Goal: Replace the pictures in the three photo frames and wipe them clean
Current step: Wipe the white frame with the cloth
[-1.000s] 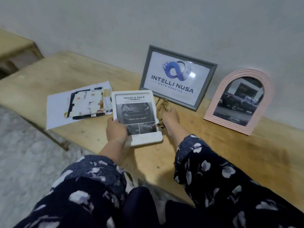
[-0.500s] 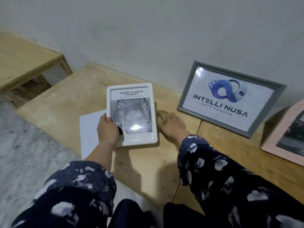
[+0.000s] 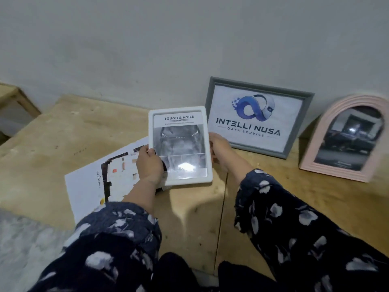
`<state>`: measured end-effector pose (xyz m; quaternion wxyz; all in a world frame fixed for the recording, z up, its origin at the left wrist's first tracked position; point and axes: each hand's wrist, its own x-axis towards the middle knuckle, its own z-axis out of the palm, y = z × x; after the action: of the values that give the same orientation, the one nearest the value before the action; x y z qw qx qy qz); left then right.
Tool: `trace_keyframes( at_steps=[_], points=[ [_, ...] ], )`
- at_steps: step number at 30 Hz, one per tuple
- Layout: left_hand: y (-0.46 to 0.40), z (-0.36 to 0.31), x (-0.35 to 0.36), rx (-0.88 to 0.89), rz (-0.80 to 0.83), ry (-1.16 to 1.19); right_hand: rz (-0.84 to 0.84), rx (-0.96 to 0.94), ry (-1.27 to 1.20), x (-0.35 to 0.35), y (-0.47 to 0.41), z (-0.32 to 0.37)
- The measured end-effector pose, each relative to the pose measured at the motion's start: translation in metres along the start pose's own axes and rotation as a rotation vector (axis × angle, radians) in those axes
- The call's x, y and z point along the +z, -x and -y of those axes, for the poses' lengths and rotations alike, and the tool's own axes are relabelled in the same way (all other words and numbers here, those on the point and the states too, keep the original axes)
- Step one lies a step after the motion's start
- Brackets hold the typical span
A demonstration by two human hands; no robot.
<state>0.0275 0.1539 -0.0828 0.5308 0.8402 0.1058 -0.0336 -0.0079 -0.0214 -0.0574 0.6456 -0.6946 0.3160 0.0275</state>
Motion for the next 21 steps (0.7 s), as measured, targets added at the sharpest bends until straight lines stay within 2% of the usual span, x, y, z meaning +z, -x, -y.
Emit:
trace_keyframes(
  at_steps=[5,10,14,21],
  points=[
    [0.041,-0.037,0.062,0.082,0.211,0.015,-0.233,-0.042,-0.086,-0.075,0.022,-0.015],
    [0.098,-0.073,0.131,0.282,0.471,-0.178,-0.482,-0.023,-0.233,-0.174,0.060,-0.043],
    [0.147,-0.105,0.184,0.412,0.639,-0.292,-0.595,-0.033,-0.252,-0.254,0.097,-0.059],
    [0.247,-0.166,0.276,0.461,0.910,-0.439,-0.760,-0.067,-0.307,-0.390,0.154,-0.085]
  ],
)
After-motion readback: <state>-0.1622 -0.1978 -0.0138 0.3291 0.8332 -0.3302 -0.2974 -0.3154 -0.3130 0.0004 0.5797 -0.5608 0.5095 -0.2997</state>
